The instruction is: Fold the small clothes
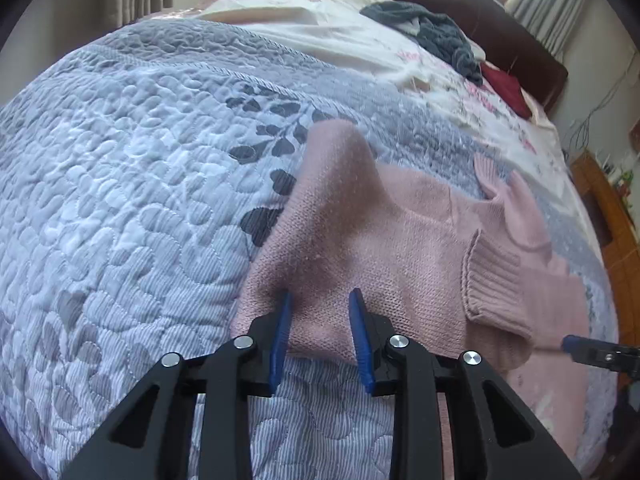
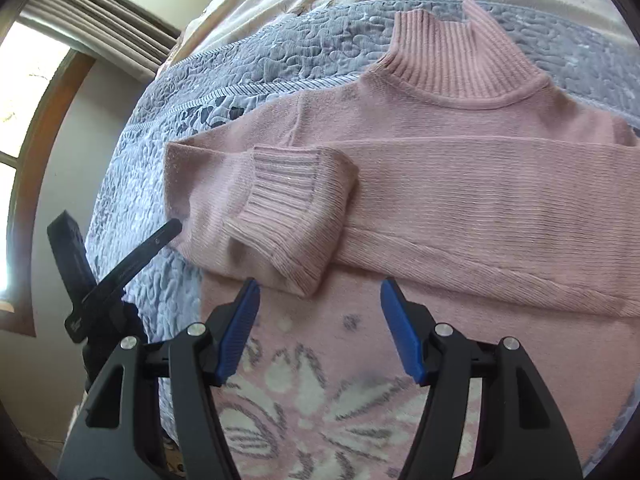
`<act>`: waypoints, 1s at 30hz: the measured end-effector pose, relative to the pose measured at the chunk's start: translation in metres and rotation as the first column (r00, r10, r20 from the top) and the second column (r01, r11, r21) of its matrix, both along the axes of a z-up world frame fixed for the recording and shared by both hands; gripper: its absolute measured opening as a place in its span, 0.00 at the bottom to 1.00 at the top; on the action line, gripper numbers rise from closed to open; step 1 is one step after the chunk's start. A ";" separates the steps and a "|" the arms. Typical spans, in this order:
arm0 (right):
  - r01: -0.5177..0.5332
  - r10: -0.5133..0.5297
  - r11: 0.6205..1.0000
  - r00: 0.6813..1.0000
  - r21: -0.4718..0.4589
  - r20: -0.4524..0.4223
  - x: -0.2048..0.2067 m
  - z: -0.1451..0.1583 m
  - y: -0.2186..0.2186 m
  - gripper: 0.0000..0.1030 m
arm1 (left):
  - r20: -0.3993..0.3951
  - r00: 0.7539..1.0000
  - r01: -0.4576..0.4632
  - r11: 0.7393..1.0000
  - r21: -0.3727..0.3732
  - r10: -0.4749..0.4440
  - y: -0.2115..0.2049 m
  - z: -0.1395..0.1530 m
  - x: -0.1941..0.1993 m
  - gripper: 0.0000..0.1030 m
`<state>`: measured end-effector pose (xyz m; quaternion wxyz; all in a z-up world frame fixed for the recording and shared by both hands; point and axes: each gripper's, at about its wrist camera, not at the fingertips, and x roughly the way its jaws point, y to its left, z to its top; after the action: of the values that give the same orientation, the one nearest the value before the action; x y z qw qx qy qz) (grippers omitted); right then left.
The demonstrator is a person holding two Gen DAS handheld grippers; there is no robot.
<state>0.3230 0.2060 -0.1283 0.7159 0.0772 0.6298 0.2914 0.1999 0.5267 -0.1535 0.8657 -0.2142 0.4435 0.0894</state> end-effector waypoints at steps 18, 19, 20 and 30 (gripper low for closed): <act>0.065 -0.064 0.989 0.998 0.132 -0.006 0.024 0.014 -0.029 0.12 | 0.073 0.997 0.037 0.999 0.022 -0.039 -0.013 0.030 -0.003 0.29; 0.071 -0.074 0.989 0.997 0.131 0.016 0.025 0.021 -0.039 0.12 | 0.075 0.996 0.046 0.999 0.020 -0.048 -0.019 0.031 0.001 0.29; 0.078 -0.082 0.988 0.996 0.131 0.031 0.026 0.027 -0.050 0.12 | 0.076 0.995 0.056 0.998 0.019 -0.057 -0.025 0.031 0.004 0.29; 0.162 -0.164 0.986 0.982 0.027 0.092 0.040 0.018 -0.126 0.12 | 0.044 0.980 0.193 0.981 0.010 -0.193 -0.102 0.011 0.042 0.29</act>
<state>0.3629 0.0803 -0.1103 0.7655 0.1214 0.5841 0.2413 0.2416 0.4251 -0.1422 0.8805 -0.1698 0.4425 0.0015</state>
